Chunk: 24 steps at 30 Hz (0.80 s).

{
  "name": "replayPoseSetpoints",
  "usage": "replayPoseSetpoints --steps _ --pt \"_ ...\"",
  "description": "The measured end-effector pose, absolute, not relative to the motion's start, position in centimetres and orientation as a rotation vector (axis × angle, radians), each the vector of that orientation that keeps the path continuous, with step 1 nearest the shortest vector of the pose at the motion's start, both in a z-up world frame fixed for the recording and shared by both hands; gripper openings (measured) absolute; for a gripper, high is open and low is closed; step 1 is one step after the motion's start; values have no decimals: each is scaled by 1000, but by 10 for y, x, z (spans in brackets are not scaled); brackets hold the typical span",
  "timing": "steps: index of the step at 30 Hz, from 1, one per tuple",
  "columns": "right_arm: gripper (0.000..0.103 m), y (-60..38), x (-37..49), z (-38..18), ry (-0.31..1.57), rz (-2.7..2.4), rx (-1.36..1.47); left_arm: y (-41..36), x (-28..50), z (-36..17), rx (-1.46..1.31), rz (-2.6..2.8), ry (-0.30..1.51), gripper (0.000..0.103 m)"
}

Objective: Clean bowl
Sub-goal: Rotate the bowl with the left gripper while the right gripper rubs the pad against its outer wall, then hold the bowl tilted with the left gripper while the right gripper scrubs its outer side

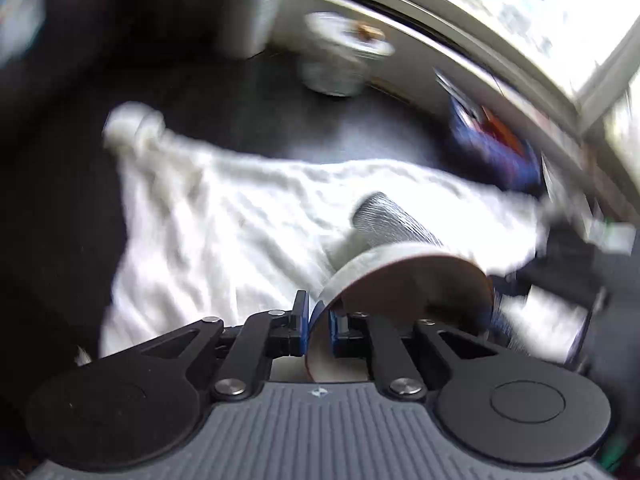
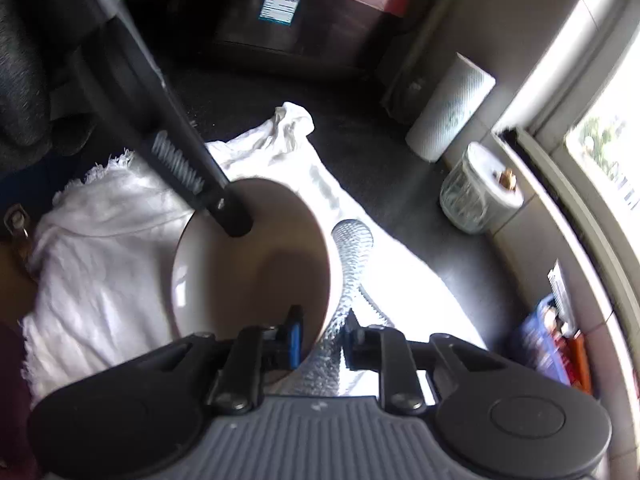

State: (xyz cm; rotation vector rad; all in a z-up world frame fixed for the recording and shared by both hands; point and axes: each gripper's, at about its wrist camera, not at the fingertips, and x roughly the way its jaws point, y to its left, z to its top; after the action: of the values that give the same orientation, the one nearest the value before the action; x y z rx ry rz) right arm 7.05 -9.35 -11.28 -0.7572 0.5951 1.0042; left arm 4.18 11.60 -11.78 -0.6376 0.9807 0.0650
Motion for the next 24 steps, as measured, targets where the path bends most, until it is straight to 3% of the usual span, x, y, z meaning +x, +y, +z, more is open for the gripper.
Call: replayPoseSetpoints --steps 6,11,14,20,24 --pt "22 -104 71 -113 636 984 -636 141 17 -164 -1194 155 971 14" --pt "16 -107 73 -105 614 942 -628 130 10 -183 -1352 143 1002 13" --pt "12 -107 66 -108 572 925 -702 115 20 -174 -1162 90 1047 13" --pt "12 -107 49 -115 496 926 -835 55 44 -109 -253 14 1010 14" --pt "10 -103 40 -113 424 945 -940 13 47 -87 179 -92 923 13"
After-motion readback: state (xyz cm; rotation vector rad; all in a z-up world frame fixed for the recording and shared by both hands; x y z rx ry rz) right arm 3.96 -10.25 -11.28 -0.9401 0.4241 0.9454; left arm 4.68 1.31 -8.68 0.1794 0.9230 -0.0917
